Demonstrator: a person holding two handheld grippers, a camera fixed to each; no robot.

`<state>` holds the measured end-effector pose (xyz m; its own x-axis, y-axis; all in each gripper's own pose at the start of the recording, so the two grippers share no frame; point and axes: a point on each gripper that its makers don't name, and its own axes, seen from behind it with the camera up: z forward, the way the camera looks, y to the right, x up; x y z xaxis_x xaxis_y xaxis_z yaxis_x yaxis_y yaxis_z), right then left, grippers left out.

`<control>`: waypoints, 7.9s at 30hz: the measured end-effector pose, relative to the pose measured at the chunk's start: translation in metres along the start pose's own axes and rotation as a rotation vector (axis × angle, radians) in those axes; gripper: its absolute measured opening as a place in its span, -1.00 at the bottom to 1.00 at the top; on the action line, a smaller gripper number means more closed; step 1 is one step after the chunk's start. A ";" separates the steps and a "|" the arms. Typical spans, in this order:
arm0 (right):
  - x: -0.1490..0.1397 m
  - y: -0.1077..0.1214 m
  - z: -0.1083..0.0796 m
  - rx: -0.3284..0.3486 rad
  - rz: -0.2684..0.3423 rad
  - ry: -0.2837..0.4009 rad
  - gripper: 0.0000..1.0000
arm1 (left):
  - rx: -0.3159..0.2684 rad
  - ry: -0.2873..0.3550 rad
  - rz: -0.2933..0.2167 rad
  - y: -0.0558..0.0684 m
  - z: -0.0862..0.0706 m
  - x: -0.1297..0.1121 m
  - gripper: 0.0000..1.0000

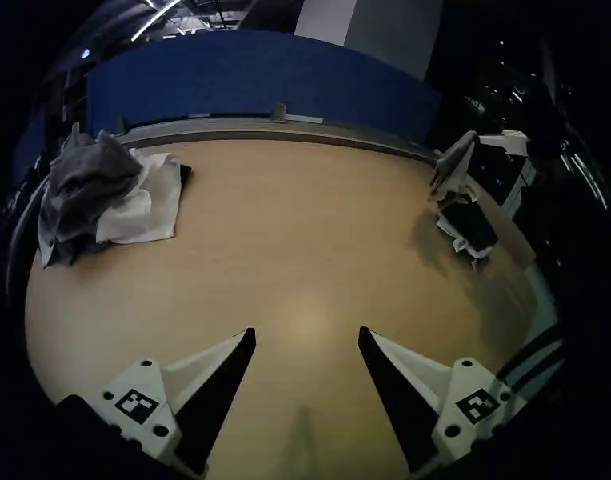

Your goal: Fold towel

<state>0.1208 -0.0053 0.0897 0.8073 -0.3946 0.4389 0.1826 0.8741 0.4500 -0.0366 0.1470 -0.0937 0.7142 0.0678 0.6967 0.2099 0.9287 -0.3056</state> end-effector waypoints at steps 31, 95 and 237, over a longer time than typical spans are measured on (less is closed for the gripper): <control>-0.048 0.051 -0.016 -0.073 0.050 -0.054 -0.92 | 0.004 -0.007 0.016 0.006 0.001 0.001 0.91; -0.271 0.085 -0.059 -0.289 0.445 -0.237 -0.28 | -0.008 -0.019 0.047 0.022 0.002 -0.008 0.91; -0.238 0.038 -0.005 -0.193 0.316 -0.164 1.00 | 0.015 0.030 0.046 0.013 -0.012 0.005 0.91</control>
<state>-0.0613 0.1230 -0.0020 0.7430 -0.1239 0.6578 0.0542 0.9906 0.1254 -0.0222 0.1546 -0.1018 0.7424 0.0995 0.6625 0.1668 0.9303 -0.3267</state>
